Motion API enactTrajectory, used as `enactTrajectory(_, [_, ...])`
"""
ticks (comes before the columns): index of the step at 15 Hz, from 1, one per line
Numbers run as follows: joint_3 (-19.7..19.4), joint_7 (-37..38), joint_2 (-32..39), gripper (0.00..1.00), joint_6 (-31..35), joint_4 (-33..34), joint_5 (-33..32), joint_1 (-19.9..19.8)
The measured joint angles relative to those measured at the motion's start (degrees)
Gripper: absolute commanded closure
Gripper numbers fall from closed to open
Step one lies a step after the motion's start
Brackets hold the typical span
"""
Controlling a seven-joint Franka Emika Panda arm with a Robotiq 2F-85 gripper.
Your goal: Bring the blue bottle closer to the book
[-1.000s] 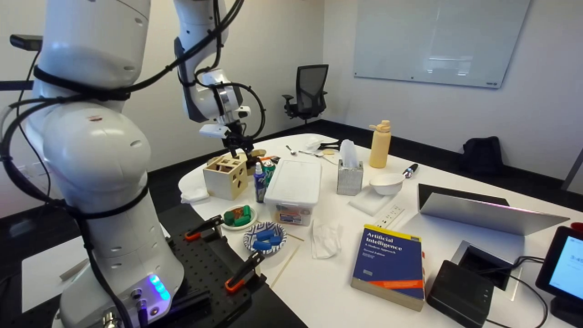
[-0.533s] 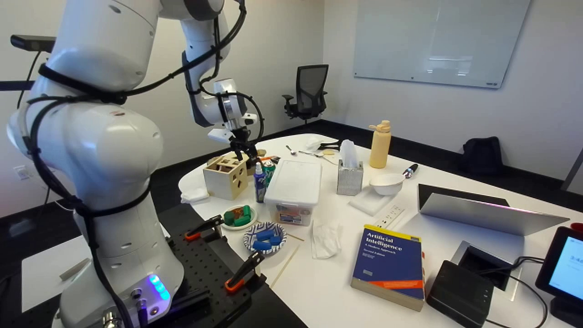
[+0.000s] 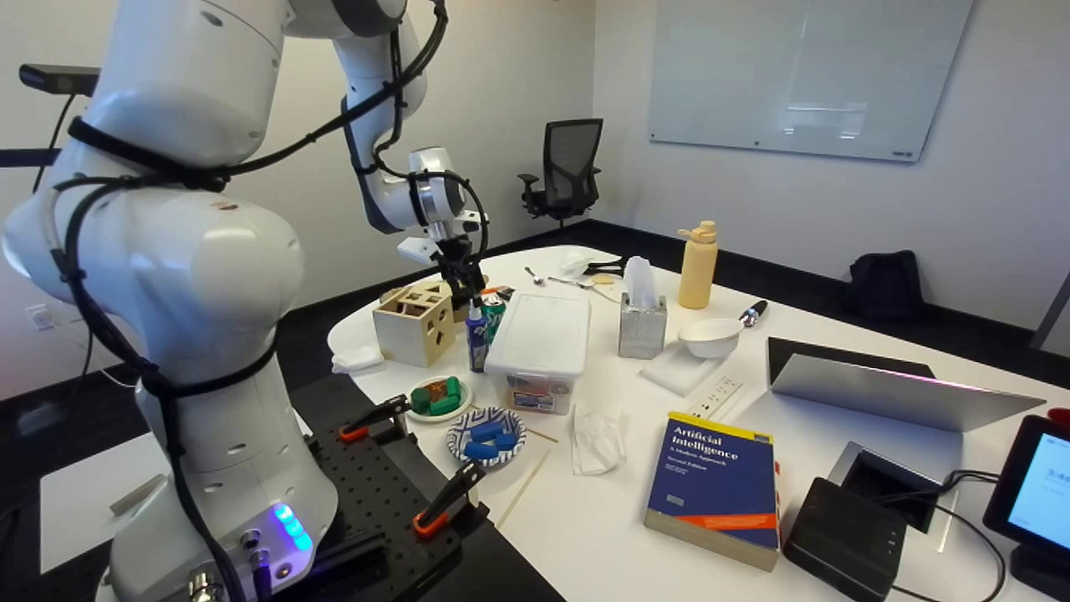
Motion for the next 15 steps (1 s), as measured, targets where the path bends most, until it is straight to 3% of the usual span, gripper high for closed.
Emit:
enactTrajectory(13, [-1.95,-0.01,2.19,0.00,0.00,0.80,4.13,0.58])
enactTrajectory(14, [-1.98,-0.01,2.38,0.21,0.00,1.00,4.15,0.58])
enactTrajectory(15, [-1.97,-0.01,2.55,0.28,0.00,1.15,4.19,0.63])
